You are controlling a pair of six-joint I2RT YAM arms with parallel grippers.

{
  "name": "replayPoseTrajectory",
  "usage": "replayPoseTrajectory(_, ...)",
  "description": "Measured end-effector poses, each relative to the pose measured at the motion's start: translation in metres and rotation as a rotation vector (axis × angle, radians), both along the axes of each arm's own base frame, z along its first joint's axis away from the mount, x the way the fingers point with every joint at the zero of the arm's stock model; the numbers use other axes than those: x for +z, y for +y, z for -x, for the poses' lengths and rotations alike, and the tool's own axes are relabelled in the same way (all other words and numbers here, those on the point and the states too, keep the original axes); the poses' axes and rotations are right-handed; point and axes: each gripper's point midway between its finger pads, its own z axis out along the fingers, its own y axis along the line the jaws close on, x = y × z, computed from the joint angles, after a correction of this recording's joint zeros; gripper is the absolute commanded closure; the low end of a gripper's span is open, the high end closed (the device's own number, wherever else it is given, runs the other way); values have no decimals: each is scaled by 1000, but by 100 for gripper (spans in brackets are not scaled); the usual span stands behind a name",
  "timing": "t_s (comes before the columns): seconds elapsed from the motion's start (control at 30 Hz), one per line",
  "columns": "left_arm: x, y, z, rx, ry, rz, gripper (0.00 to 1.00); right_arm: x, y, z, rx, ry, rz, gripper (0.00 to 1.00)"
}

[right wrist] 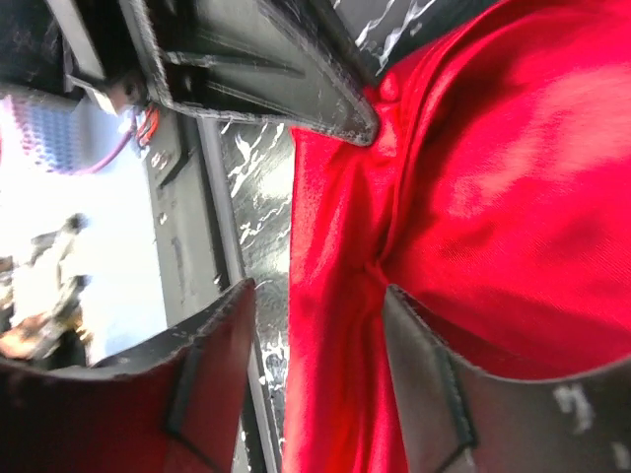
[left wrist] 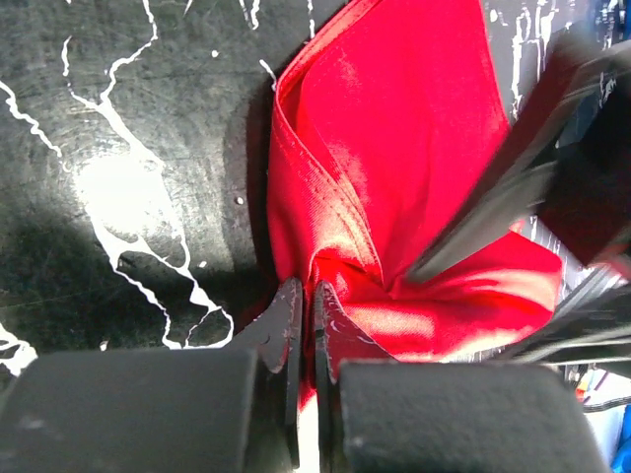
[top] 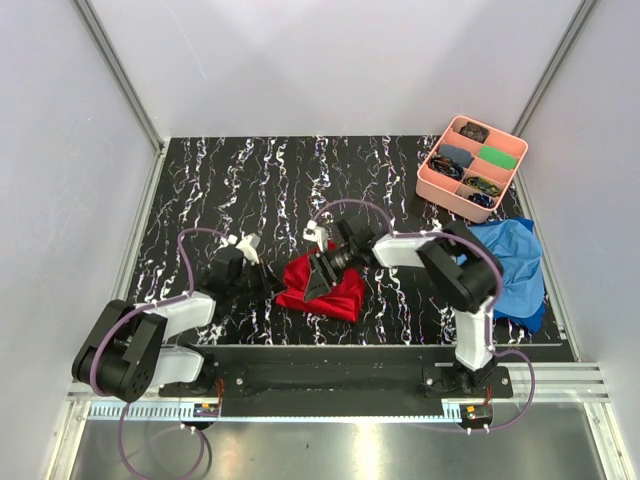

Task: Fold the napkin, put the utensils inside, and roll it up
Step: Roll the napkin at the center of the board.

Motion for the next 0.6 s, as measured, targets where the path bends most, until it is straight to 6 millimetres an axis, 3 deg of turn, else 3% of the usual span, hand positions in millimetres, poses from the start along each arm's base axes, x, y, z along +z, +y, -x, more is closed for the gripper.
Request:
replayPoseTrajectory(0.2,0,3,0,8,55,-35,100,48,-21,-19,-152,-250,55,27)
replayPoseTrajectory(0.33,0,5,2,8,95,-64,100,78,-33,-15,-225,-429,79,26)
replayPoseTrajectory(0.4,0,6,2,5,115,-77,100,78,-32,-7,-236,-486,106,26)
replayPoseTrajectory(0.6,-2,6,4,0,153,-95,100,53,-19,33,-185,-589,226,26)
